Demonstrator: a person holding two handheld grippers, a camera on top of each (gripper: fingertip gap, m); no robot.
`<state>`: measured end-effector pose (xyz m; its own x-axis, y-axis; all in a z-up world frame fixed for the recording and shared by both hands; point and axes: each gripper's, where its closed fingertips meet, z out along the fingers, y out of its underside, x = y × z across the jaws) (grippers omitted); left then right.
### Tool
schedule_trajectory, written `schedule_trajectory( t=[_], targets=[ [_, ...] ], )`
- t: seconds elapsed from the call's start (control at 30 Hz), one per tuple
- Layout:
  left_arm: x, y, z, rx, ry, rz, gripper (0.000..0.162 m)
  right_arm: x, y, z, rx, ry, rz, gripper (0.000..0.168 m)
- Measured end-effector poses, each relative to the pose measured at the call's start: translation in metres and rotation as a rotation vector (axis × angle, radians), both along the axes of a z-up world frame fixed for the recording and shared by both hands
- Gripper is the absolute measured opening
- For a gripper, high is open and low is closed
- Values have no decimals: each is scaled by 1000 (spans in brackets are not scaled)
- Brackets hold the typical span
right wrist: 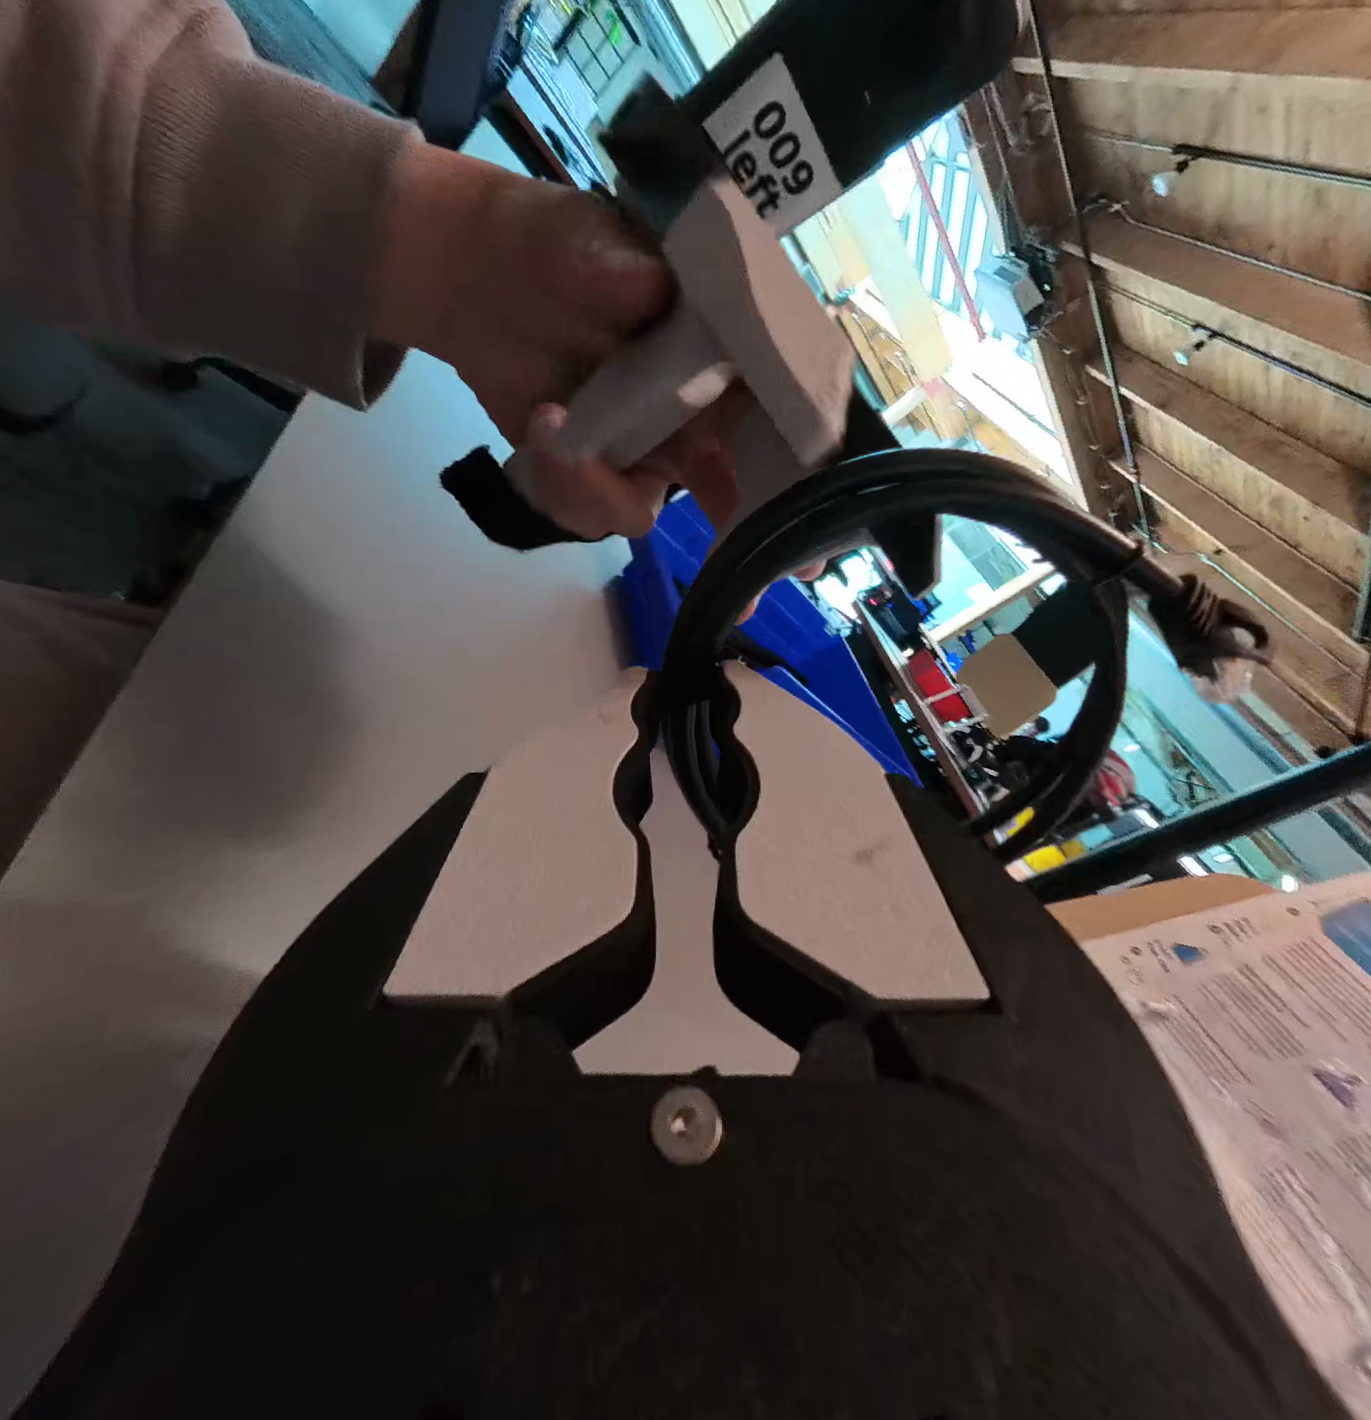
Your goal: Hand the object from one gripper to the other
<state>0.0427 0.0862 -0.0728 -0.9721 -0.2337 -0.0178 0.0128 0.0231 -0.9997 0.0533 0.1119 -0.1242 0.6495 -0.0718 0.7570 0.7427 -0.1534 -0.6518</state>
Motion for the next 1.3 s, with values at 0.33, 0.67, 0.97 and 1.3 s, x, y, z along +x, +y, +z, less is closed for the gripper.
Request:
schedule_trajectory(
  t=[0.33, 0.67, 0.97, 1.3],
  targets=[
    [24, 6, -17, 225, -416, 195, 9, 4, -21, 40, 267, 548, 151, 46],
    [34, -12, -37, 414, -722, 275, 9, 12, -41, 70, 462, 843, 291, 22],
    [9, -7, -16, 189, -321, 128, 60, 6, -21, 39, 218, 154, 11, 17],
    [6, -14, -19, 229, -313, 109, 20, 11, -3, 8, 50, -146, -100, 15]
  ],
)
